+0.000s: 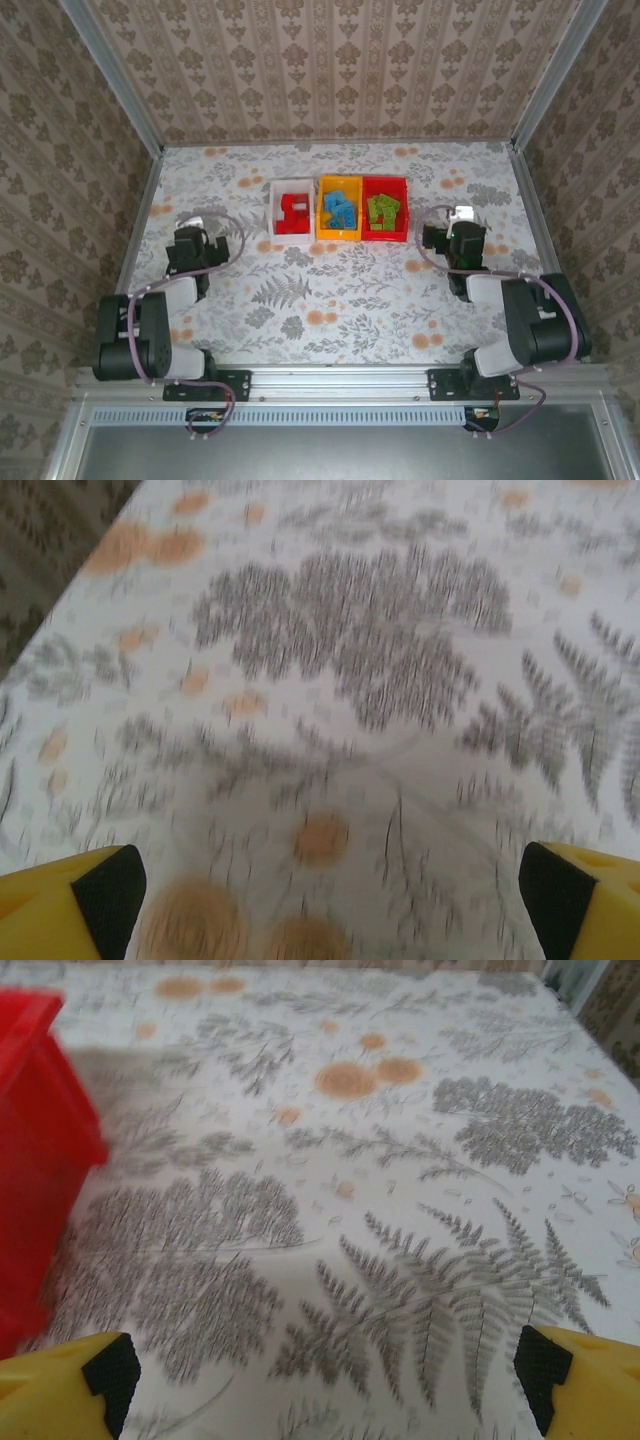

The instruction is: Sort the legos into containers by color

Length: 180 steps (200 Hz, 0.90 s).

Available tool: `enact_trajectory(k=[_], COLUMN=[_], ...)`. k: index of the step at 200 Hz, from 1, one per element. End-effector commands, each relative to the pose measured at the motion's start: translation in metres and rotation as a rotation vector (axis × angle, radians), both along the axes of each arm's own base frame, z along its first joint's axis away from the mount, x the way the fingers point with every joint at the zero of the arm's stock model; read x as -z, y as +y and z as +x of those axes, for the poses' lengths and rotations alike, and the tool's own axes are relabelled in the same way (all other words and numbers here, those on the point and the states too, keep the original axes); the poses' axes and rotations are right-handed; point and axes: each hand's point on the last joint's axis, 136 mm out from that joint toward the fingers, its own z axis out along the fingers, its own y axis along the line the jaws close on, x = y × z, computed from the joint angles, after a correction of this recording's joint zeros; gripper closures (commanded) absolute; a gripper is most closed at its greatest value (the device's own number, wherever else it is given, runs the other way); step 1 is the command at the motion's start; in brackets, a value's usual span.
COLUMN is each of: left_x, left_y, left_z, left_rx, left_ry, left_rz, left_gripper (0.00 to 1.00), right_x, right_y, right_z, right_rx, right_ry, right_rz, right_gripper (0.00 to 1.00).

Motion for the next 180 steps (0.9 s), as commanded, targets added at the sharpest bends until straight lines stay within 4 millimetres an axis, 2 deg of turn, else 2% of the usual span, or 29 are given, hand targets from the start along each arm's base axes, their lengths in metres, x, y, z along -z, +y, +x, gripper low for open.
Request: enact_trajectory(k=[1, 15, 18, 24, 33, 43, 71, 132, 157, 180], left_x=[-0.038, -0.034, -0.027, -0.031, -0.027, -0.028, -0.026, -0.026, -0.027, -0.026], left_y=[-0.01, -0.022, -0.022, -0.019, -0.014, -0.017, -0.019, -0.019, -0.019, -0.019], left_z=[0.033, 0.031, 0.029, 0.03, 0.026, 0.032, 0.031, 0.031, 0.032, 0.032], left_rx=[0.097, 0.149, 0.148, 0.137, 0.1, 0.118, 0.119, 0.119, 0.122, 0.116], left_ry=[-0.212, -0.247, -0.247, -0.3, -0.259, -0.26, -0.243, -0.245, -0.246, -0.238], left_rz=[0.008, 0.027, 0.032, 0.053, 0.03, 0.049, 0.041, 0.046, 0.048, 0.061], left_gripper=[0.0, 0.0, 0.0, 0.0, 0.0, 0.0, 0.0, 0.0, 0.0, 0.0], right_x=[-0.017, -0.02, -0.02, -0.02, -0.02, -0.019, -0.015, -0.016, -0.017, -0.014], right_y=[0.003, -0.001, -0.002, -0.005, -0.006, -0.006, -0.003, -0.003, 0.002, 0.013], right_z=[0.004, -0.002, -0.004, -0.006, -0.006, -0.004, 0.008, 0.008, 0.006, 0.014], right_rx=[-0.038, -0.019, -0.012, 0.002, 0.009, 0.009, 0.032, 0.034, 0.003, -0.065], right_ry=[-0.147, -0.185, -0.189, -0.19, -0.197, -0.186, -0.113, -0.119, -0.128, -0.094], right_rz=[0.065, 0.074, 0.076, 0.077, 0.08, 0.077, 0.032, 0.024, 0.025, 0.03], right_gripper=[0.0, 0.0, 0.0, 0.0, 0.0, 0.0, 0.0, 0.0, 0.0, 0.0])
